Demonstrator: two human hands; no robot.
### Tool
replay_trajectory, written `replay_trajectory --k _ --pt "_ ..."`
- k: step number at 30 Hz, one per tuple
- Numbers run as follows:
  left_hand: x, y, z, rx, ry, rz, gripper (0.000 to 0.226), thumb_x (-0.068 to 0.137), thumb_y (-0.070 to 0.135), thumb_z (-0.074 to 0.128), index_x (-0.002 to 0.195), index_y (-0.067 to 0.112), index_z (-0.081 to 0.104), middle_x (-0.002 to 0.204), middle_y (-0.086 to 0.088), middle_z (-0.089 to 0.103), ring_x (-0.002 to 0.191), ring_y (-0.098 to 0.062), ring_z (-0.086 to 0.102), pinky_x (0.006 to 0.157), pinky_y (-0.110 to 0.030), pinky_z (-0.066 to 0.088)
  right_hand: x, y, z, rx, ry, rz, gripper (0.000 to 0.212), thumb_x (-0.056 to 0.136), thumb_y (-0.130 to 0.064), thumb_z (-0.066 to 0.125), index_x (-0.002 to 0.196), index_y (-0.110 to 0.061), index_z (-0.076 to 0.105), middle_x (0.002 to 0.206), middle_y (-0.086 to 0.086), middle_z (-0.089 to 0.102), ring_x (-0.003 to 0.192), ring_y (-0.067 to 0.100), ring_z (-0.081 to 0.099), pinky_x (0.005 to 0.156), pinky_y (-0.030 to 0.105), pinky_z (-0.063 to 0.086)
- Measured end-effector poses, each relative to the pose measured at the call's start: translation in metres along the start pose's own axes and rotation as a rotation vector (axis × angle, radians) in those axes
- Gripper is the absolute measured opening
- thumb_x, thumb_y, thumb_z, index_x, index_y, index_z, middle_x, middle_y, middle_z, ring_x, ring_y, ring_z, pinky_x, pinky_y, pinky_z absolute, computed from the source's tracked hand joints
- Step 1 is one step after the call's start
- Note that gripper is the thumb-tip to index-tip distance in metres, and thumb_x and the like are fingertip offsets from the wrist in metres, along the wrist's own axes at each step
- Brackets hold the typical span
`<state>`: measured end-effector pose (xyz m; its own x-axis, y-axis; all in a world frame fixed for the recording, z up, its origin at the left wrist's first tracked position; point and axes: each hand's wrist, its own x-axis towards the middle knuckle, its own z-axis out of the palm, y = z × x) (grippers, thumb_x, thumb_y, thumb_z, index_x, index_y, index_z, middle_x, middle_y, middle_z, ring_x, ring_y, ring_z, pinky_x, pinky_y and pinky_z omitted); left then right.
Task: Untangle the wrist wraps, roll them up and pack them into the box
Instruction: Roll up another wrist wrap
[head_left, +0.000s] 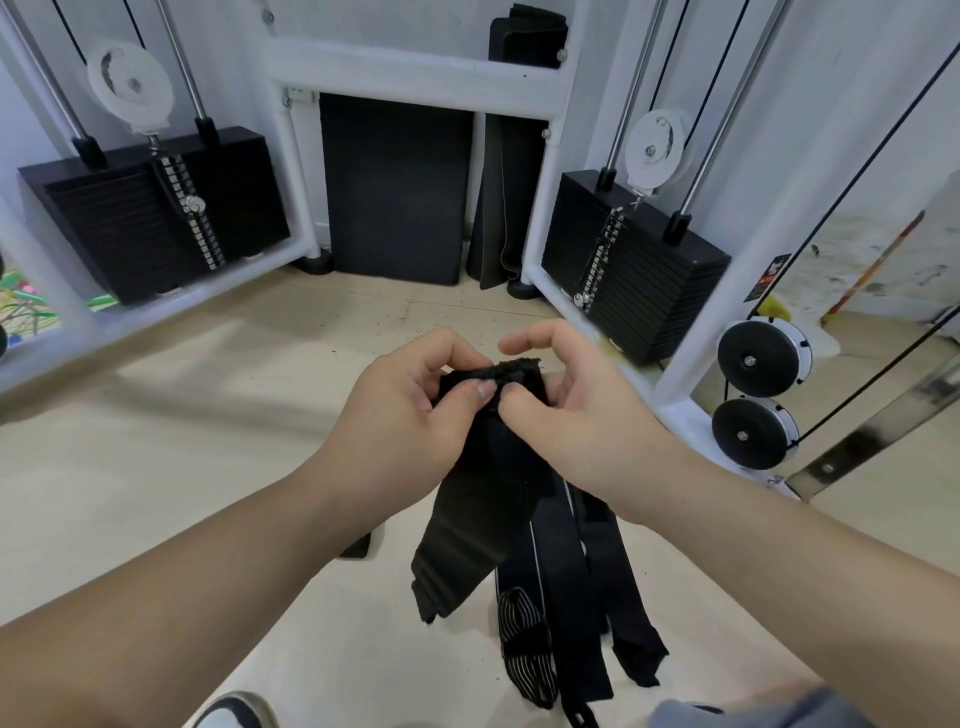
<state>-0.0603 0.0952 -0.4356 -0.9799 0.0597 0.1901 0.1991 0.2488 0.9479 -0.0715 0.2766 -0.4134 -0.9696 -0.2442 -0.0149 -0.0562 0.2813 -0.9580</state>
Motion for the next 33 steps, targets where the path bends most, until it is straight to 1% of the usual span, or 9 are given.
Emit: replay_trajectory --k 7,9,12,15,20,24,28,31,33 --pt "-0.006 0.011 0.007 -0.144 0.001 -0.083 0.008 0.102 0.007 0.066 0.1 0.013 0.071 0.06 0.009 0.07 0.051 -0.001 0.059 0.053 -0.011 0.045 0.001 0.001 0.004 -0.007 0.058 -0.047 0.022 0.097 -0.008 0.06 0.095 -0.03 0.062 0.065 -0.008 0.058 0.058 0.008 0.05 0.054 0.027 0.042" --pt "-0.006 0.013 0.004 -0.176 -0.018 -0.178 0.009 0.104 0.02 0.066 0.102 0.02 0.074 0.065 0.007 0.068 0.057 -0.008 0.057 0.056 -0.02 0.046 0.001 0.001 0.003 -0.006 0.036 -0.055 0.022 0.098 -0.007 0.058 0.095 -0.028 0.061 0.074 0.004 0.06 0.065 0.014 0.053 0.06 0.034 0.044" --pt "-0.002 0.01 0.002 -0.24 -0.081 -0.365 0.033 0.105 0.051 0.053 0.102 0.032 0.079 0.088 -0.007 0.073 0.079 -0.022 0.062 0.069 -0.036 0.05 0.001 0.002 0.001 -0.028 0.015 -0.081 0.025 0.1 -0.005 0.056 0.094 -0.029 0.059 0.085 0.018 0.065 0.07 0.019 0.056 0.065 0.039 0.048" --pt "-0.001 0.008 0.004 -0.229 -0.128 -0.488 0.046 0.103 0.064 0.047 0.104 0.032 0.08 0.094 -0.005 0.078 0.09 -0.025 0.071 0.078 -0.041 0.057 0.001 0.003 0.001 -0.102 0.012 -0.149 0.027 0.101 -0.004 0.055 0.093 -0.029 0.058 0.086 0.004 0.067 0.078 0.015 0.06 0.071 0.034 0.051" --pt "-0.006 0.013 0.0 -0.287 -0.219 -0.404 0.027 0.11 0.034 0.053 0.118 0.025 0.078 0.111 -0.007 0.08 0.111 -0.031 0.074 0.101 -0.05 0.058 0.001 0.005 0.003 -0.193 0.023 -0.193 0.032 0.098 0.004 0.054 0.092 -0.028 0.06 0.084 -0.002 0.066 0.082 0.01 0.062 0.073 0.024 0.051" --pt "-0.007 0.012 0.001 -0.29 -0.158 -0.386 0.023 0.109 0.021 0.057 0.123 0.023 0.075 0.11 -0.005 0.081 0.109 -0.025 0.076 0.092 -0.038 0.062 0.001 0.007 0.004 -0.129 0.008 -0.137 0.034 0.099 0.007 0.055 0.093 -0.025 0.065 0.09 -0.002 0.072 0.085 0.012 0.068 0.074 0.023 0.053" --pt "-0.004 0.009 -0.003 -0.223 -0.102 -0.327 0.023 0.107 0.017 0.061 0.117 0.029 0.078 0.107 -0.001 0.081 0.106 -0.019 0.076 0.089 -0.028 0.059 0.002 0.0 -0.002 0.235 -0.109 0.124 0.034 0.098 0.006 0.062 0.116 -0.022 0.068 0.111 0.022 0.075 0.092 0.027 0.074 0.079 0.036 0.061" --pt "-0.005 0.01 -0.007 -0.191 -0.137 -0.251 0.027 0.105 0.011 0.062 0.114 0.03 0.079 0.105 0.007 0.081 0.104 -0.008 0.075 0.085 -0.017 0.058 0.004 0.003 -0.014 0.298 -0.232 0.233 0.046 0.086 -0.011 0.07 0.132 -0.016 0.069 0.124 0.026 0.072 0.114 0.042 0.072 0.103 0.051 0.055" --pt "-0.004 0.009 -0.009 -0.148 -0.147 -0.201 0.026 0.104 0.01 0.064 0.117 0.026 0.079 0.106 0.007 0.081 0.104 -0.007 0.075 0.089 -0.017 0.058 0.005 0.004 -0.019 0.257 -0.327 0.228 0.045 0.088 -0.02 0.07 0.131 -0.008 0.071 0.127 0.026 0.071 0.122 0.04 0.069 0.11 0.053 0.051"
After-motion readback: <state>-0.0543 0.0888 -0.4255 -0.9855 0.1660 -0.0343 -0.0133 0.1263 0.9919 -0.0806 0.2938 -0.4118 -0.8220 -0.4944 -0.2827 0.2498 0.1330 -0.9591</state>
